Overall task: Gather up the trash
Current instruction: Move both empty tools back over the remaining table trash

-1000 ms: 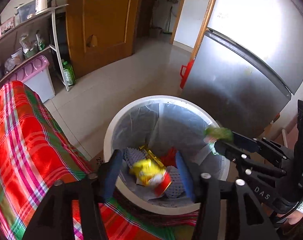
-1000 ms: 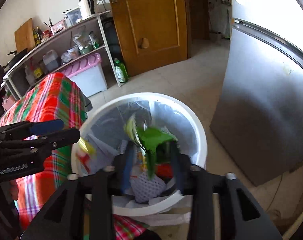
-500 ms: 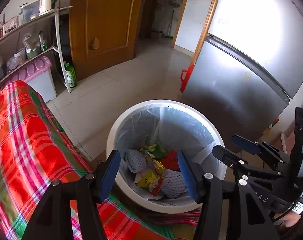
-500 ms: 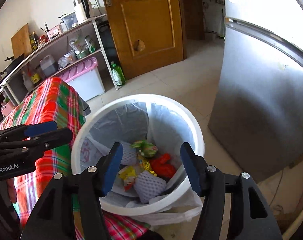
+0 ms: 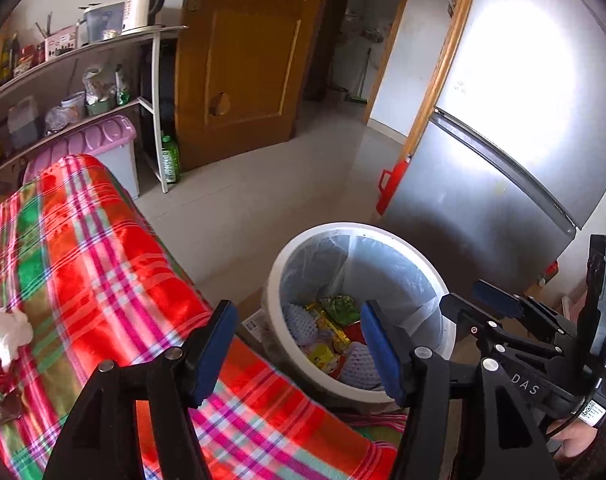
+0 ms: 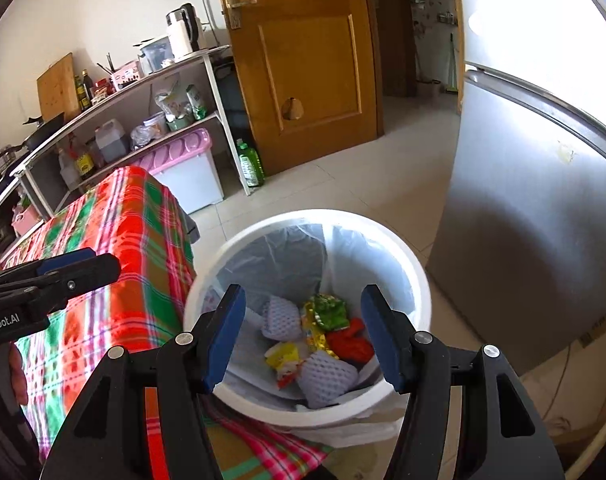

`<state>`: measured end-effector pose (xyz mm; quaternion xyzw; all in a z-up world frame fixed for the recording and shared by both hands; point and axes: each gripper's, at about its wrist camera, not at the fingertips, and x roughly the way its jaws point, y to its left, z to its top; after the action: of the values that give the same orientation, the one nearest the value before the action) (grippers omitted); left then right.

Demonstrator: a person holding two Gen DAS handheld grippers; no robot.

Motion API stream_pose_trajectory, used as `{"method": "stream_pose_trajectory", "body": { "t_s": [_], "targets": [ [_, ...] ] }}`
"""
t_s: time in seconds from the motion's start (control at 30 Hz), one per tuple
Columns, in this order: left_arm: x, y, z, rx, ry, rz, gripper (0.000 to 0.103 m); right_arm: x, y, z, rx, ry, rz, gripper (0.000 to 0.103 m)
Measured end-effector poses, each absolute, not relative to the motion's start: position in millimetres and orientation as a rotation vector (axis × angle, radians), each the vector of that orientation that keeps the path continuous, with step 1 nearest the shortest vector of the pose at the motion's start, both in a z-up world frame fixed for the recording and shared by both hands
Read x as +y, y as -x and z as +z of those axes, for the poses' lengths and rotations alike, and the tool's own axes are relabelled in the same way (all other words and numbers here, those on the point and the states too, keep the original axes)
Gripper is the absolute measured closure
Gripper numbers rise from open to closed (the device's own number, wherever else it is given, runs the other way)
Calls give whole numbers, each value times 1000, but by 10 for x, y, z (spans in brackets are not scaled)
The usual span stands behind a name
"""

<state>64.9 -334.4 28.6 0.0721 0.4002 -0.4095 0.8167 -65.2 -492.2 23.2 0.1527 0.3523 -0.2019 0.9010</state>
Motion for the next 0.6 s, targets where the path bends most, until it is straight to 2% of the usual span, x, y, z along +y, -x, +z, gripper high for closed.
{"method": "stream_pose_trajectory", "body": {
  "t_s": [0.6],
  "targets": [
    [-2268, -810, 454, 797, -61, -706, 37, -4252, 264, 400, 689, -263, -274, 42]
  ]
}}
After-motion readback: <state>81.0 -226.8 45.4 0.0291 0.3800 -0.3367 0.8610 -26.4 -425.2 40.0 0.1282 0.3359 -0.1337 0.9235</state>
